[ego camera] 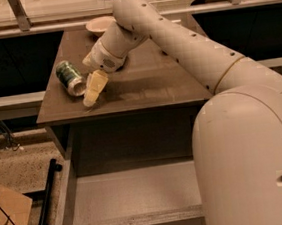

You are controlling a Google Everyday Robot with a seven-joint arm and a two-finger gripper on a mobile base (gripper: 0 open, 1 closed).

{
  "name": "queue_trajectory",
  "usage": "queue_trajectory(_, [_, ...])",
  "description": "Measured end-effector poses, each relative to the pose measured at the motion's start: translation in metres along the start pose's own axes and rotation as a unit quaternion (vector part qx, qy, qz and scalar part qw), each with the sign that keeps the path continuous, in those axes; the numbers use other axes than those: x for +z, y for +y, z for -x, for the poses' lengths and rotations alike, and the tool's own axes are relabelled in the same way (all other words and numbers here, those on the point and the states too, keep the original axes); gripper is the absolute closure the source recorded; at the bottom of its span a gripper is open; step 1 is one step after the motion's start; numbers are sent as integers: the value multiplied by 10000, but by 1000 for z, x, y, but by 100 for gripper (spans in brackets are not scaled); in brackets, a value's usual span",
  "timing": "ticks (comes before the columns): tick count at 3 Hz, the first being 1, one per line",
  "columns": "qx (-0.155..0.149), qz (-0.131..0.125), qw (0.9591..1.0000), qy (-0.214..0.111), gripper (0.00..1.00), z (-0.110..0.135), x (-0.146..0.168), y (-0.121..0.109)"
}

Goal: Place green can into top drawer

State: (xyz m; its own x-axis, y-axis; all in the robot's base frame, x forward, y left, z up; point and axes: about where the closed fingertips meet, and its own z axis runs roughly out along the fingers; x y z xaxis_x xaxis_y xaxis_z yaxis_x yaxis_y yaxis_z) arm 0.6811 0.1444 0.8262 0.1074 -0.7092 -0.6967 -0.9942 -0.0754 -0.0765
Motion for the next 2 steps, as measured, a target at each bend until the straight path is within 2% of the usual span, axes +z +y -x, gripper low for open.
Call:
queue_trajectory(1, [32, -79, 10000, 38, 0, -3, -6, 0])
queue_trajectory(2, [32, -266, 9996, -82, 0, 2, -23, 0])
